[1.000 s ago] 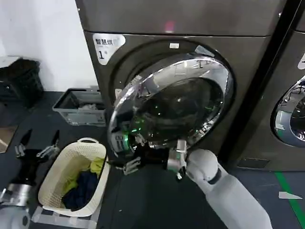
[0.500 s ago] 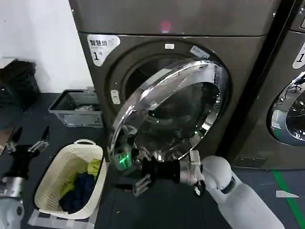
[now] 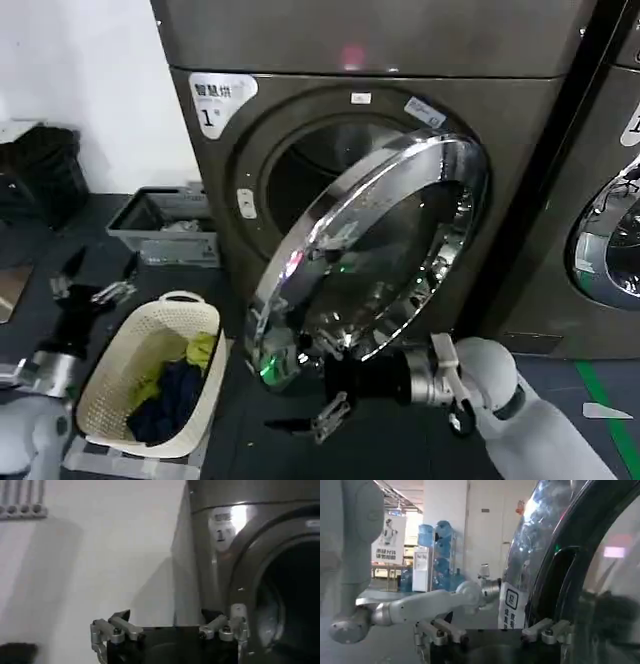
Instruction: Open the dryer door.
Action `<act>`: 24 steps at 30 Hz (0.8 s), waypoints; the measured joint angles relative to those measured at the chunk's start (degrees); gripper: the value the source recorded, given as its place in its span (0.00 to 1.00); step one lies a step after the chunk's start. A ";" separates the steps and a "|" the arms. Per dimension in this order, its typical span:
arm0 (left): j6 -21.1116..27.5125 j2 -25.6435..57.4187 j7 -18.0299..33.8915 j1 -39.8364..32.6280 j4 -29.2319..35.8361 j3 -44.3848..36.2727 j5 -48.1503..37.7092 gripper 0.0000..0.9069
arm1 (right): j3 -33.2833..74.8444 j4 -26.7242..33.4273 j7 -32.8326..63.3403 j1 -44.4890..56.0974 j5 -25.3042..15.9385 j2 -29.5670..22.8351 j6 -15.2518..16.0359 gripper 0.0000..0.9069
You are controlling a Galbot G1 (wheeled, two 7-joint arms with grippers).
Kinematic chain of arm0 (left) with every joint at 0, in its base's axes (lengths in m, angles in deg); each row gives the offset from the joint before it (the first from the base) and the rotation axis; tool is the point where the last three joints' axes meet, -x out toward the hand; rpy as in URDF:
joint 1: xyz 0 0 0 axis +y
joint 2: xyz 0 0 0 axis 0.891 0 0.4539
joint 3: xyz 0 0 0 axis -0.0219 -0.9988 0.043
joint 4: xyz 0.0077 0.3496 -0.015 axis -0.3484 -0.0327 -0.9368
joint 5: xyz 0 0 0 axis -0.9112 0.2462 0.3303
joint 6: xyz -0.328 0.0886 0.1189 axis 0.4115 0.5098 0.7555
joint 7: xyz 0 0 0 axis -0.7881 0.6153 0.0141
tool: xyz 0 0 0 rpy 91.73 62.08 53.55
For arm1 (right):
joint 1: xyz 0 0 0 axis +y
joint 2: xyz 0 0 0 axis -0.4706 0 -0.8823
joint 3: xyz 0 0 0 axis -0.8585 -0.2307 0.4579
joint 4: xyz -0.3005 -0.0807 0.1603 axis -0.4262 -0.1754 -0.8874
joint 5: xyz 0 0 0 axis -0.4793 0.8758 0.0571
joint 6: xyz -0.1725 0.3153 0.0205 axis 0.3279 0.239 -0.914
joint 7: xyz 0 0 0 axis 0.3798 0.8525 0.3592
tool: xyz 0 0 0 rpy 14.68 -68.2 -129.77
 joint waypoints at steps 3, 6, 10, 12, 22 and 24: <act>0.42 1.08 -0.13 -0.40 0.94 -2.74 -0.63 1.00 | 1.23 -0.25 -1.43 1.13 0.07 0.46 -0.09 1.00; 0.94 2.27 -0.08 -1.22 1.36 -5.43 -1.81 1.00 | 2.48 -0.76 -1.98 2.43 0.11 1.15 -0.35 1.00; 1.51 3.87 -0.02 -2.84 1.57 -9.39 -2.29 1.00 | 4.33 -1.09 -2.79 4.37 0.19 1.90 -1.03 1.00; 1.68 4.53 -0.02 -3.58 1.44 -11.27 -2.32 1.00 | 5.77 -0.90 -3.16 5.55 0.11 2.49 -1.73 1.00; 2.18 6.52 -1.81 -3.62 2.15 -18.04 -1.86 1.00 | 12.90 1.62 -3.18 10.83 -0.78 2.62 -3.62 1.00; 2.72 6.52 -2.78 -3.84 2.44 -19.48 -1.75 1.00 | 14.44 2.50 -3.52 11.48 -0.92 2.31 -3.75 1.00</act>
